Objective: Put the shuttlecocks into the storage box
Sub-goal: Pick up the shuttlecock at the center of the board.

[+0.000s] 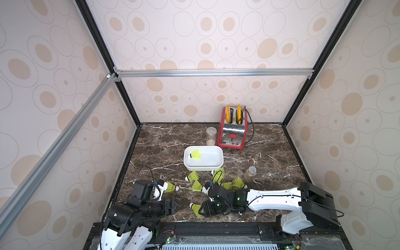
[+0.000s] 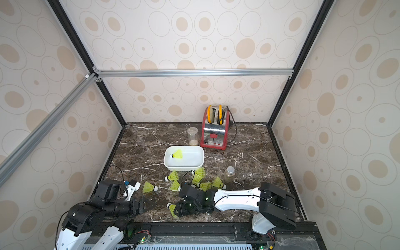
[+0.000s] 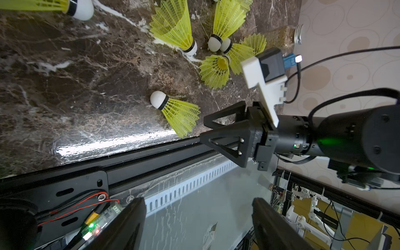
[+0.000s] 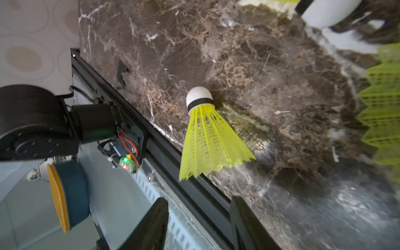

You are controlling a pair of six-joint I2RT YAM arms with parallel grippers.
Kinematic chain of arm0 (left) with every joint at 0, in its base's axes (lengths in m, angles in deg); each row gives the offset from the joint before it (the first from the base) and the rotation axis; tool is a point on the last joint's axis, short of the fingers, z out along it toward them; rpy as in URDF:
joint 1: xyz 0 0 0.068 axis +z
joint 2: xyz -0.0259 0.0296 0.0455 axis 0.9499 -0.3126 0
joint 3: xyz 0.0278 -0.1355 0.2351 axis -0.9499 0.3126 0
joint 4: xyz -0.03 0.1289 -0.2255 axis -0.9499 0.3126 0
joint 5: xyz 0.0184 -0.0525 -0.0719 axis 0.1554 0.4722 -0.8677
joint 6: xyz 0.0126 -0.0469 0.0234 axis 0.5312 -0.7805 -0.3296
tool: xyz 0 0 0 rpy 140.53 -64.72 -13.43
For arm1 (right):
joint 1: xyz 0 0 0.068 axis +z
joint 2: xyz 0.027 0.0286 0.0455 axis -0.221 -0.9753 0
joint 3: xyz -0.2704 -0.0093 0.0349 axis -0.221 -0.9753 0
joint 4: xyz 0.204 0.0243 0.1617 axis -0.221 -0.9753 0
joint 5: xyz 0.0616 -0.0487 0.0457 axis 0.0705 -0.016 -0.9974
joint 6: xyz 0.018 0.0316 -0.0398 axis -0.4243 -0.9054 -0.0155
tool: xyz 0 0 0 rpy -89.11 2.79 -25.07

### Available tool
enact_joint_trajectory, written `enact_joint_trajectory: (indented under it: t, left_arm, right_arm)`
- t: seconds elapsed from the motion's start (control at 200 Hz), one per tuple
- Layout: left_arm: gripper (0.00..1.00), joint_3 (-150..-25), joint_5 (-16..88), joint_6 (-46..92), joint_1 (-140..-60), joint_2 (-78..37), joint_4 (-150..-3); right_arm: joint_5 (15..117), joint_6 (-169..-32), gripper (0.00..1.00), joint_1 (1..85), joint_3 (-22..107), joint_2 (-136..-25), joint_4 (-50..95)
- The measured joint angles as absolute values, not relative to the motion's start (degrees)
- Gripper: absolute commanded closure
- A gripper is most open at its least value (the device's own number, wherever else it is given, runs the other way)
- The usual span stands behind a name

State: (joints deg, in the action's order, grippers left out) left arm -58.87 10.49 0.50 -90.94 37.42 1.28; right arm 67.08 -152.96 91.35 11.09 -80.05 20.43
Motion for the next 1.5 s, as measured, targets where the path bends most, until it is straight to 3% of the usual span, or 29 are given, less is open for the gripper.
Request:
enact_joint_trajectory:
  t: [0.245, 0.611, 0.656, 0.756, 0.926, 1.182, 1.497]
  left_arm:
    - [0.22, -58.3, 8.1, 3.0, -90.9, 39.7, 3.4]
    - [0.22, -56.0, 6.2, 4.4, -90.9, 43.5, 4.4]
    - [0.22, -55.9, 6.3, 4.4, -90.9, 43.7, 4.4]
    - [0.22, -55.6, 6.3, 4.4, -90.9, 44.2, 4.5]
    - [0.23, -55.6, 6.5, 4.1, -90.9, 44.3, 4.3]
    - [0.23, -56.1, 7.7, 2.1, -90.9, 41.6, 0.6]
    - [0.23, -61.9, 10.6, -1.6, -90.9, 25.4, -15.3]
  right_arm:
    - [73.5, -161.9, 0.52, 92.5, 9.2, -83.3, 30.8]
    - [74.8, -166.7, 0.64, 92.1, 8.8, -87.0, 36.2]
    - [74.9, -166.8, 0.7, 92.0, 8.8, -87.0, 36.6]
    - [74.9, -166.9, 1.0, 91.6, 8.9, -87.4, 37.2]
    - [74.8, -165.8, 1.0, 90.7, 10.3, -87.5, 34.9]
    - [74.7, -156.5, 1.0, 87.4, 18.7, -78.7, 17.4]
    - [69.9, -140.4, 1.0, 72.5, 34.1, -71.7, -2.1]
